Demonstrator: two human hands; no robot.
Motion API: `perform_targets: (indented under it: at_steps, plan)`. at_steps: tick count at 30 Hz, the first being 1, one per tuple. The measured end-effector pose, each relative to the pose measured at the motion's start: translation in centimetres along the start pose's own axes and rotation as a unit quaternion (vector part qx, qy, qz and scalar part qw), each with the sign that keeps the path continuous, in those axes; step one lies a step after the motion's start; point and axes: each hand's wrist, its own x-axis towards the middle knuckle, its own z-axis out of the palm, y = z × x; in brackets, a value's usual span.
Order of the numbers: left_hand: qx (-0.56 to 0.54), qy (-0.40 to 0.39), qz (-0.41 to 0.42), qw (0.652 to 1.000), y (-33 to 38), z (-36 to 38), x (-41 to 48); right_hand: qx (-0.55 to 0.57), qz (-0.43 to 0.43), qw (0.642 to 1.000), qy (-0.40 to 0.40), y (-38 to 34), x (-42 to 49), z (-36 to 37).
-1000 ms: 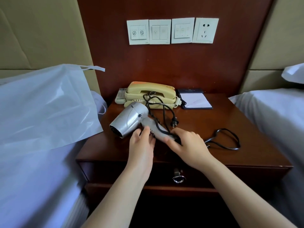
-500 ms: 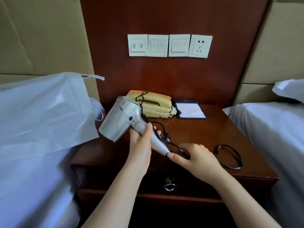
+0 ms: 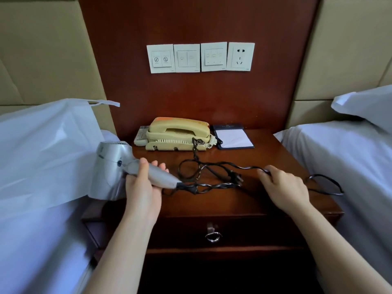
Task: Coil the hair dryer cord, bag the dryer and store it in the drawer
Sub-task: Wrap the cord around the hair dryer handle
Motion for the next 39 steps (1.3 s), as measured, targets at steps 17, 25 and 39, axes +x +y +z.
perform_targets:
  at_steps: [17, 25, 39]
  plan:
    - [-0.019, -0.055, -0.006, 0.998, -1.0, 1.4, -1.2, 0.376, -0.187, 0.906, 0.056, -6.1, -4.2, -2.0]
    - [-0.001, -0.078, 0.036, 0.996, -1.4, 1.8, -2.0, 0.328, -0.167, 0.930, -0.009, -8.5, -5.9, -1.4]
    - [0.032, -0.114, 0.081, 0.990, -2.0, 2.5, -2.2, 0.423, -0.023, 0.906, -0.019, -8.4, -4.4, -1.7]
